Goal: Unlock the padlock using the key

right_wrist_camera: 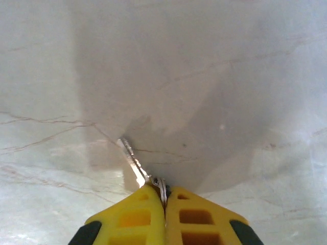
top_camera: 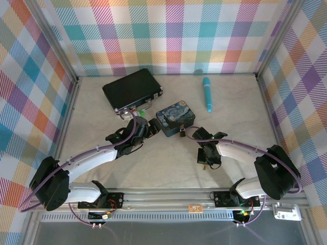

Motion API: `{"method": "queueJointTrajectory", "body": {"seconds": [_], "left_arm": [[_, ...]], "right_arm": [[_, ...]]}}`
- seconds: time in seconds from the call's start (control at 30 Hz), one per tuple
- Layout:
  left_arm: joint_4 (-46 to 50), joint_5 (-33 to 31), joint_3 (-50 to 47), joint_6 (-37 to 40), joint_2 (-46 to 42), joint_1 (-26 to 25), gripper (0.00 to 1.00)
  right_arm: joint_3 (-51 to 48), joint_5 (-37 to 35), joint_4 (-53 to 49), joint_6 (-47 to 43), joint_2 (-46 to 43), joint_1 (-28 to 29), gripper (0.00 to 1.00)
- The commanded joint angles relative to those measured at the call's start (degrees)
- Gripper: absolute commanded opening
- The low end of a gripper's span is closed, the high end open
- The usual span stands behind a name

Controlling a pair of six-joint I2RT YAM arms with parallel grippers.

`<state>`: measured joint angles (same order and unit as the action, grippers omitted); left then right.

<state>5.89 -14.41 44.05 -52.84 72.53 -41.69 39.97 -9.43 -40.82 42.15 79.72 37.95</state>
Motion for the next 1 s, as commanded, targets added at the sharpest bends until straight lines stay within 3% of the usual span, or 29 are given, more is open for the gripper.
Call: {"method": "queueJointTrajectory", "body": {"seconds": [0.0, 0.17, 0.43, 0.73, 0.97], "left_arm": [[-0.21, 0.49, -0.59, 0.38, -2.24, 0.25, 0.98], [-2.45, 2.98, -1.58, -0.29, -3.69, 0.21, 0.98], [-9.11, 8.74, -3.18, -0.57, -4.89, -0.53, 0.96], [-20.39, 14.23, -4.64, -3.08, -1.25, -3.14, 0.87], [-26.64, 16.53, -3.88, 3.98, 1.26, -5.73, 0.75]], "right_arm": [[-0.94, 0.03, 2.47, -3.67, 1.92, 0.37, 0.0], [3.01, 1.88, 1.66, -10.67, -1.46, 0.03, 0.0], [8.9, 12.4, 5.11, -22.12, -5.96, -1.3, 0.0], [12.69, 23.67, 12.57, -24.64, -6.85, -1.38, 0.0], [14.6, 27.41, 17.26, -21.83, -7.16, -1.5, 0.0]]}}
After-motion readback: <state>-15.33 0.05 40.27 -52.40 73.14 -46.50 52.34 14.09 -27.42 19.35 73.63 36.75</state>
